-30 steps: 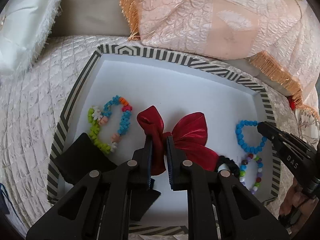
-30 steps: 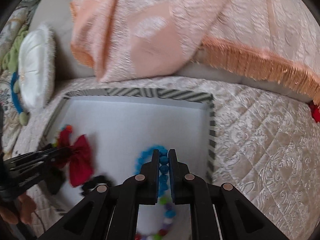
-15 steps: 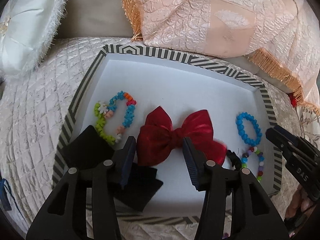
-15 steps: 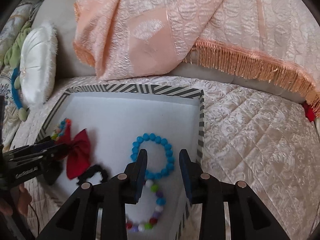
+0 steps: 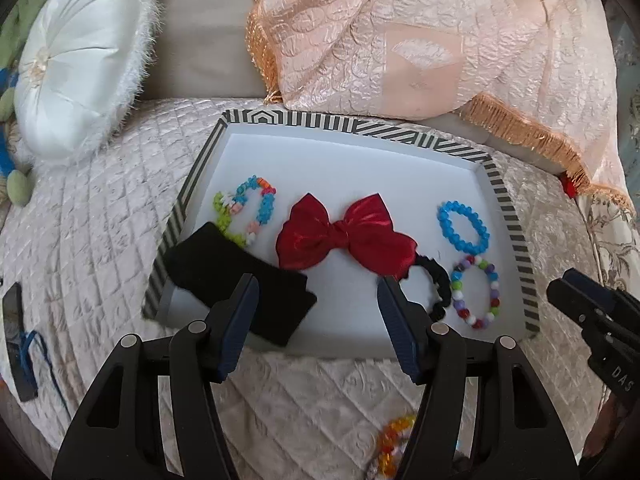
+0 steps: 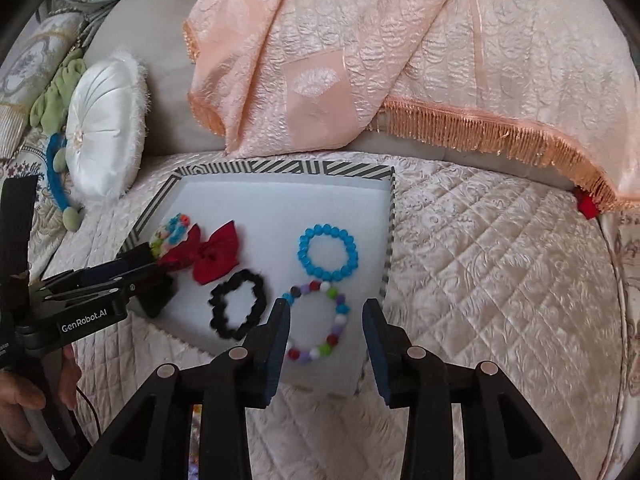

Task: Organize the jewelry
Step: 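Carry red bow and blue bracelet into the tray and release both, then move left tool toward purple bead bracelet while right tool approaches brown scrunchie, then grasp purple bead bracelet with left tool while right tool grasps brown scrunchie, then carry purple bracelet and brown scrunchie into the tray and release both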

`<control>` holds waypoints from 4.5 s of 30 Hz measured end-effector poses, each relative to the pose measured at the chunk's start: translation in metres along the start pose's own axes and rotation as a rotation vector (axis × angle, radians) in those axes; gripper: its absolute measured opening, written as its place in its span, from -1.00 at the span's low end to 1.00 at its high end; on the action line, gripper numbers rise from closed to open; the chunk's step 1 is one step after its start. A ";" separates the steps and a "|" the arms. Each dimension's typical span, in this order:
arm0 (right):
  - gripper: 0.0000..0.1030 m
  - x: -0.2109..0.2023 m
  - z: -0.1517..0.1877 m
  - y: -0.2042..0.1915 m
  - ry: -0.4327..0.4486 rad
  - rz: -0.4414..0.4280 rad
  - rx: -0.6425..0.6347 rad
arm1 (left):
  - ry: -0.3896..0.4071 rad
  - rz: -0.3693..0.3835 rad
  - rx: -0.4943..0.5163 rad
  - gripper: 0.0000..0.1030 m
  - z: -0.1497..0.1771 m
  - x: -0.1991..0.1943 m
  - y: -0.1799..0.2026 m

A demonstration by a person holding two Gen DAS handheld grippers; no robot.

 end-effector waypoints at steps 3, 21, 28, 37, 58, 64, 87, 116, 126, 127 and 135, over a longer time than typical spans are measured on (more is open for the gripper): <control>-0.30 -0.004 0.007 -0.008 0.013 0.010 0.000 | 0.014 -0.004 0.004 0.20 0.009 -0.009 0.002; -0.22 -0.033 0.070 -0.041 0.052 -0.031 0.055 | 0.089 -0.020 -0.009 0.20 0.082 -0.054 -0.005; -0.18 -0.044 0.097 -0.040 0.061 -0.029 0.070 | 0.094 -0.019 0.009 0.20 0.110 -0.062 0.002; -0.12 -0.060 0.125 -0.037 0.068 -0.016 0.066 | 0.107 -0.017 0.036 0.20 0.134 -0.074 0.009; -0.10 -0.059 0.161 -0.012 0.024 -0.004 0.086 | -0.065 0.106 0.062 0.20 0.166 -0.038 0.002; -0.10 -0.049 0.162 -0.018 0.001 -0.030 0.053 | -0.137 0.127 0.090 0.20 0.177 -0.011 0.005; -0.75 0.009 0.169 -0.050 -0.106 -0.119 -0.106 | -0.135 0.157 0.157 -0.84 0.172 0.012 0.014; -0.76 -0.081 0.128 -0.039 0.109 -0.136 -0.076 | 0.060 0.177 0.118 -0.84 0.110 -0.091 -0.013; -0.76 -0.081 0.109 -0.038 0.111 -0.135 -0.070 | 0.097 0.120 0.135 -0.84 0.085 -0.097 -0.006; -0.76 -0.081 0.107 -0.038 0.111 -0.134 -0.070 | 0.099 0.117 0.137 -0.84 0.083 -0.096 -0.006; -0.76 -0.073 0.096 -0.032 0.103 -0.129 -0.061 | 0.104 0.088 0.147 -0.84 0.070 -0.092 -0.003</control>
Point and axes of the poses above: each gripper's, at about its wrist camera, not at the fingertips, and x roughly the way its jaws point, y to its right, z to its underside, the point moved 6 cm from there along x, roughly the way its jaws point, and after that the axes turned 15 degrees about -y, right-handed, at the moved point
